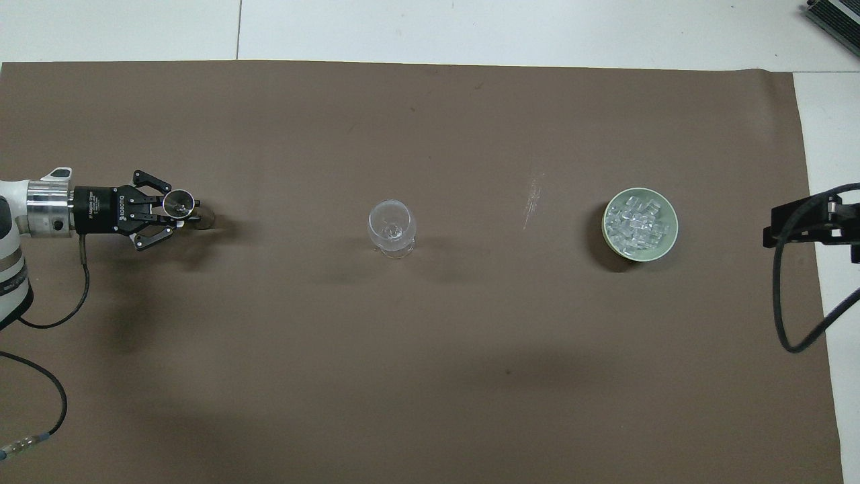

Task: Pour wine and add ice with both arms
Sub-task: 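Close the left gripper around the small dark bottle, then lift the bottle with the left gripper and carry it over the cup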

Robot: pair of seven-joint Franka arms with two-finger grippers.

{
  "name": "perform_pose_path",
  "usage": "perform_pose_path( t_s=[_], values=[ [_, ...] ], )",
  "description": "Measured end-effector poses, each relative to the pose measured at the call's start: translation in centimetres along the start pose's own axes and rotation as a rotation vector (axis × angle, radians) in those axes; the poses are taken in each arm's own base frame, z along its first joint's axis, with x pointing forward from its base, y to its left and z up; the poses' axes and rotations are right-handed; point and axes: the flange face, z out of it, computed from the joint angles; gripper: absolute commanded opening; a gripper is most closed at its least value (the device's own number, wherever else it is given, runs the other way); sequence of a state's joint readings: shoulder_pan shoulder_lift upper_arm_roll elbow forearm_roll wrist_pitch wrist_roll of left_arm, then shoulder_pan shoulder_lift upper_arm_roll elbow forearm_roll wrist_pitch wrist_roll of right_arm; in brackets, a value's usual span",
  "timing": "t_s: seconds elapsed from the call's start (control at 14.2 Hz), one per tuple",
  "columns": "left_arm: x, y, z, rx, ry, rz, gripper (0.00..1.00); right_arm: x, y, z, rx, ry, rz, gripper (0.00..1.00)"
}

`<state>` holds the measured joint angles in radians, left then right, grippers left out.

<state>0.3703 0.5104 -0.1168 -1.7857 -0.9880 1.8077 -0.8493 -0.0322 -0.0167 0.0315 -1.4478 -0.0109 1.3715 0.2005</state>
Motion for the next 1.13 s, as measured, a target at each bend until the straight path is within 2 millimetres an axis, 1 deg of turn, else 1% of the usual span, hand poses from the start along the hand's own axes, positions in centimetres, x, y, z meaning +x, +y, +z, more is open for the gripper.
perform_pose_path(
  t_s=[0.42,0.56,0.63,0.71,0.99,1.13],
  values=[
    [-0.5,0.1,0.4,0.002,-0.028,-0.001,0.0,0.0,0.0,0.0,0.0,0.0,0.0,1.0],
    [-1.6,0.4,0.5,0.001,-0.033,0.012,0.0,0.0,0.0,0.0,0.0,0.0,0.0,1.0],
    [-2.7,0.7,0.7,0.002,-0.032,0.018,0.0,0.0,0.0,0.0,0.0,0.0,0.0,1.0],
    [-4.3,1.0,0.8,0.004,-0.027,0.03,0.0,0.0,0.0,0.0,0.0,0.0,0.0,1.0],
    [-11.0,1.3,1.9,0.021,-0.006,0.051,0.0,0.0,0.0,0.0,0.0,0.0,0.0,1.0],
    [-13.3,1.3,2.7,0.028,0.004,0.052,0.0,0.0,0.0,0.0,0.0,0.0,0.0,1.0]
  ],
)
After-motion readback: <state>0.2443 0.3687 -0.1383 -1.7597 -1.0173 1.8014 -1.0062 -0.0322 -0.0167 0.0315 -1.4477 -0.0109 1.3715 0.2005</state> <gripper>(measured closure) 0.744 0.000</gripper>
